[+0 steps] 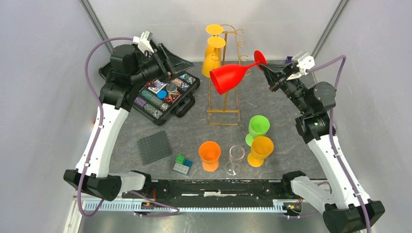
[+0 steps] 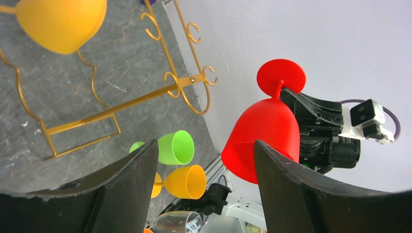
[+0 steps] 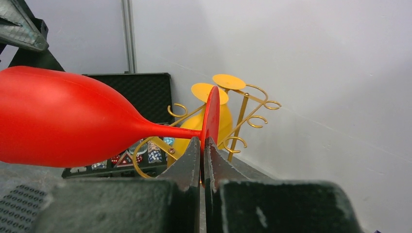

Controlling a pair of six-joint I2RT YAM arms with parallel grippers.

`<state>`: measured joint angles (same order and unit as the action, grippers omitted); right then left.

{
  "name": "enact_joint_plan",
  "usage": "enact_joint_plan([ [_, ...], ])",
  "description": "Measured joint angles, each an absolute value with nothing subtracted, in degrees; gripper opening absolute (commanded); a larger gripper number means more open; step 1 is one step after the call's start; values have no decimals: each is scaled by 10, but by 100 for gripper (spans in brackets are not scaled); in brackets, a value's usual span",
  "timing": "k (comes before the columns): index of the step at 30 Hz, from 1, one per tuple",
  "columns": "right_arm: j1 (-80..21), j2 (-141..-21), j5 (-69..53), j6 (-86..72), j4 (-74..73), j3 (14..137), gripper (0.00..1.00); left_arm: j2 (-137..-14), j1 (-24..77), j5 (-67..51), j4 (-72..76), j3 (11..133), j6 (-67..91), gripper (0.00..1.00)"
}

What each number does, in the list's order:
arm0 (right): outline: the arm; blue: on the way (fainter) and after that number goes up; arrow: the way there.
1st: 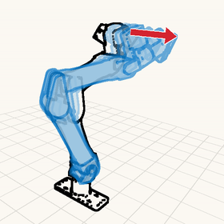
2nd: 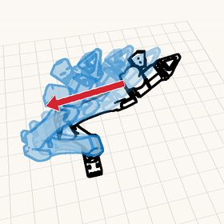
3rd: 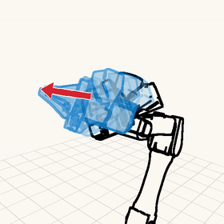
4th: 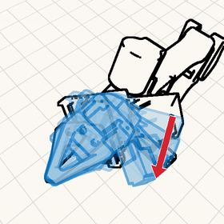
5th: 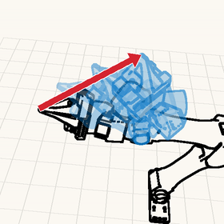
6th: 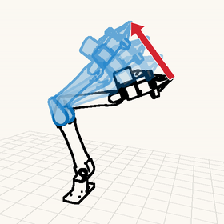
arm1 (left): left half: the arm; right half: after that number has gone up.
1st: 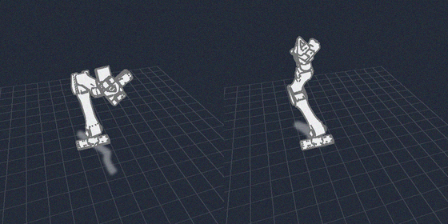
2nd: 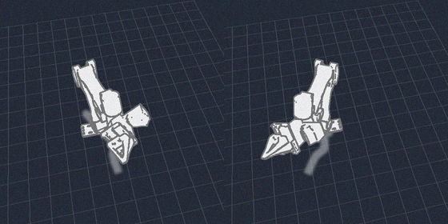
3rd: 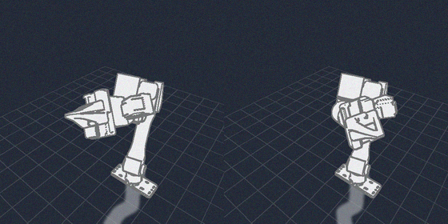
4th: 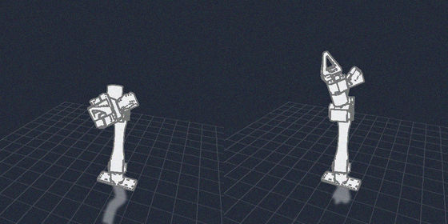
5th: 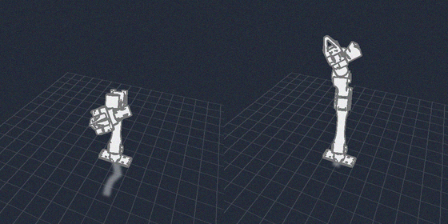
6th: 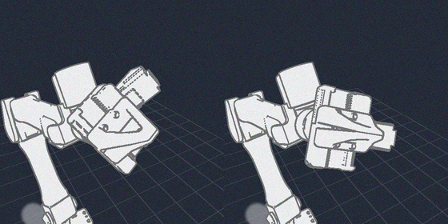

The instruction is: Place the wine glass upside down on the wine glass rack

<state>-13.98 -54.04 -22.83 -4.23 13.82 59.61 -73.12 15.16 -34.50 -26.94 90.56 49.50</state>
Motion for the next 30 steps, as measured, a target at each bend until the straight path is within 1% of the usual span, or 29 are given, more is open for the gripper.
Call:
enact_joint_plan([
  [7,-180,-564,-258,-29,139,597,0,-731,147,-338,-318,905,494,75],
  [16,-311,-600,-248,59,111,632,0,-732,140,-333,-351,905,491,75],
  [22,-382,-607,-200,158,65,654,0,-734,137,-333,-367,905,490,74],
  [30,-496,-609,-84,322,11,658,0,-736,136,-340,-377,905,490,73],
])
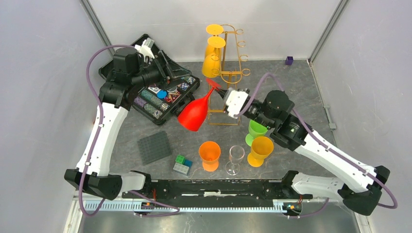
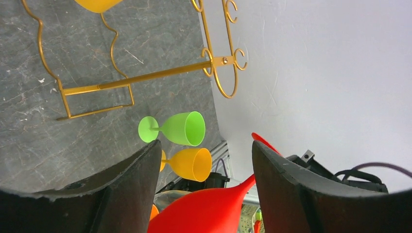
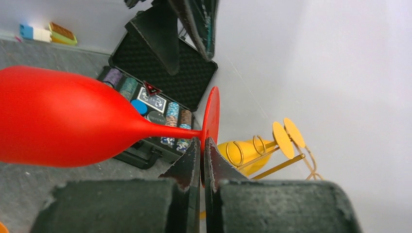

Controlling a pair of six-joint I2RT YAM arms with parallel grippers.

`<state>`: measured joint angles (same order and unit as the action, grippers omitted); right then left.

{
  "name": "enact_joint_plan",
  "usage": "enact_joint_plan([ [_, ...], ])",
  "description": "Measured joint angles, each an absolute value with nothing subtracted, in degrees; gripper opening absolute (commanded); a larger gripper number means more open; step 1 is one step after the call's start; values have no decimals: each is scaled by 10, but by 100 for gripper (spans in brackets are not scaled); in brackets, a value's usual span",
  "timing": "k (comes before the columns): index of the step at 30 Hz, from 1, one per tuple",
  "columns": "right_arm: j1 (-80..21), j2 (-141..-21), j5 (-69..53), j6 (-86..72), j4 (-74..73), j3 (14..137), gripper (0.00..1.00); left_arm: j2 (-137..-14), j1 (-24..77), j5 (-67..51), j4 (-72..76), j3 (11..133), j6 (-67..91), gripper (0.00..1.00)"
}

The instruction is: Place the wine glass upside down on the wine glass rack

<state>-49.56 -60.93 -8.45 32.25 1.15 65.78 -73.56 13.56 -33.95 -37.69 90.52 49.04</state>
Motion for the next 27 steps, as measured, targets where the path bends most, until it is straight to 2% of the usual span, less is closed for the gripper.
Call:
enact_joint_plan([
  [11,-644,-601,90,539,14,605,0,-744,136,-382,-376,902,492,69],
  [19,-710,-593,199,662,70,540,0,-744,136,-430,-373,871,506,64],
  [27,-744,-586,263,743,128,498,0,-744,168,-489,-303,817,557,59],
])
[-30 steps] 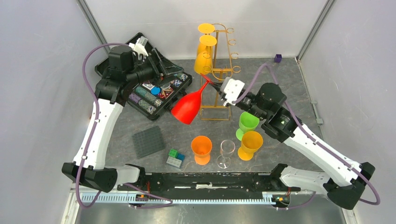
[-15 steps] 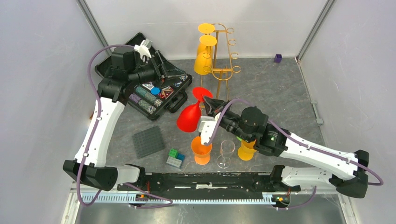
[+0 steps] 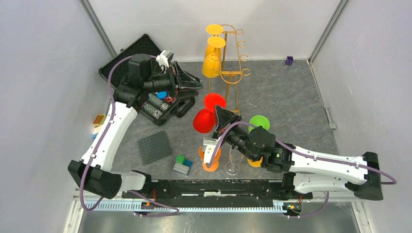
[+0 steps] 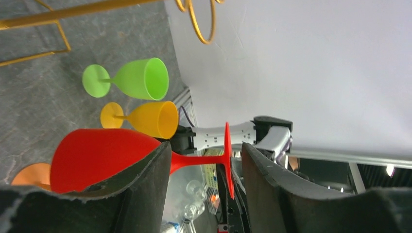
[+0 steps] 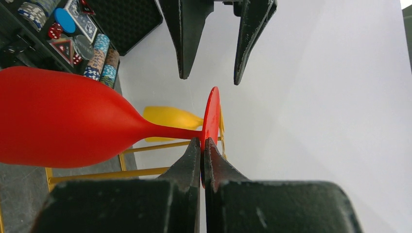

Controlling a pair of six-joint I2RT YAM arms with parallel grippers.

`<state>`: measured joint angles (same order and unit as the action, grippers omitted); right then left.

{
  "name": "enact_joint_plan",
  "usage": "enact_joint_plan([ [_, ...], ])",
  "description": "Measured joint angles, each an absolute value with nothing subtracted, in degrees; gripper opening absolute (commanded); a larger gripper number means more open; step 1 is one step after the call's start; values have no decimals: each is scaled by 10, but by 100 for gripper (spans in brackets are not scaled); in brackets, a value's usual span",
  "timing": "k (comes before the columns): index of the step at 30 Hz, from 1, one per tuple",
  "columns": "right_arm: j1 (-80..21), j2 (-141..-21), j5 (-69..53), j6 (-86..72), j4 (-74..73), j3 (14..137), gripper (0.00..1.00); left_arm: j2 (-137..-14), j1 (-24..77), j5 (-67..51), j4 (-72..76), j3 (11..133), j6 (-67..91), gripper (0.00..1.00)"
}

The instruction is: Place the wine glass upside down on the wine glass rack

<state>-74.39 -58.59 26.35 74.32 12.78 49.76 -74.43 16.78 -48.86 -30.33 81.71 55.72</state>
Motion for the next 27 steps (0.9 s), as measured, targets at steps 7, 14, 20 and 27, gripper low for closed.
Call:
enact_joint_plan([
  [7,-755,-585,293,779,159,491,0,-745,193,-520,-271,814,565,52],
  [14,-757,-585,307,794,171,485,0,-751,219,-533,-263,814,566,48],
  [20,-757,-585,311,800,171,483,0,-769,246,-542,-262,814,566,39],
  [27,-758,-585,314,806,166,479,0,-773,258,-545,-260,815,566,6],
])
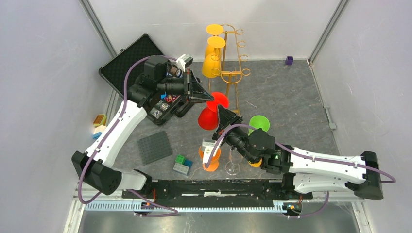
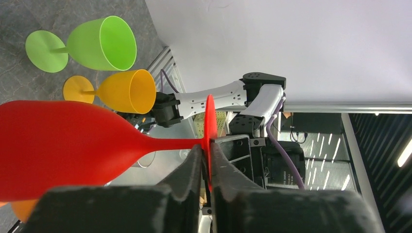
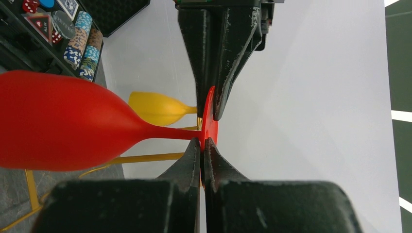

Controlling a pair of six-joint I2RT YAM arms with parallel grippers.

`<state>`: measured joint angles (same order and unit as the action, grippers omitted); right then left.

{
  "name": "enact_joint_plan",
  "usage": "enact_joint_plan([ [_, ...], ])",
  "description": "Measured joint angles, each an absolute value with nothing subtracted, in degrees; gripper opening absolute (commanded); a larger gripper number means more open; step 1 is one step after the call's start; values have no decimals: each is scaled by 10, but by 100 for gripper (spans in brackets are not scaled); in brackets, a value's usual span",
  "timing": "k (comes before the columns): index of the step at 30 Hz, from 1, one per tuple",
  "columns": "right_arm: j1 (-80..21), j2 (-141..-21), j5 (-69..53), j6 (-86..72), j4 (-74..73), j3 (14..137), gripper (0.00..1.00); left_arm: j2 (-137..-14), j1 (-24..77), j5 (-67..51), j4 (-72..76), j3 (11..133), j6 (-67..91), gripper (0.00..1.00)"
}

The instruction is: Place the wine glass upside down on the wine glass rack

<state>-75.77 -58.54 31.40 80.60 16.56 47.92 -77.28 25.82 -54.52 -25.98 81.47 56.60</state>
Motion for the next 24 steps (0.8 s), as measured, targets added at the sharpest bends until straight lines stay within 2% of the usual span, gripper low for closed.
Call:
enact_joint_plan([
  [2,-758,-585,315,808,161,479,1,-773,261,-546,-258,815,566,2],
  [5,-758,-585,317,811,158,478,11,-773,262,-545,-258,815,566,2],
  [9,-758,-585,320,809,161,478,33,-775,263,-542,-268,815,563,2],
  [13,-758,-585,322,809,167,478,49,-779,265,-539,-282,816,556,2],
  [15,-758,-585,322,809,168,478,64,-780,265,-536,-286,816,554,2],
  [17,-758,-585,323,807,168,478,73,-781,265,-529,-290,816,549,2],
  [24,-758,-586,320,793,153,478,85,-791,265,-502,-348,849,509,2],
])
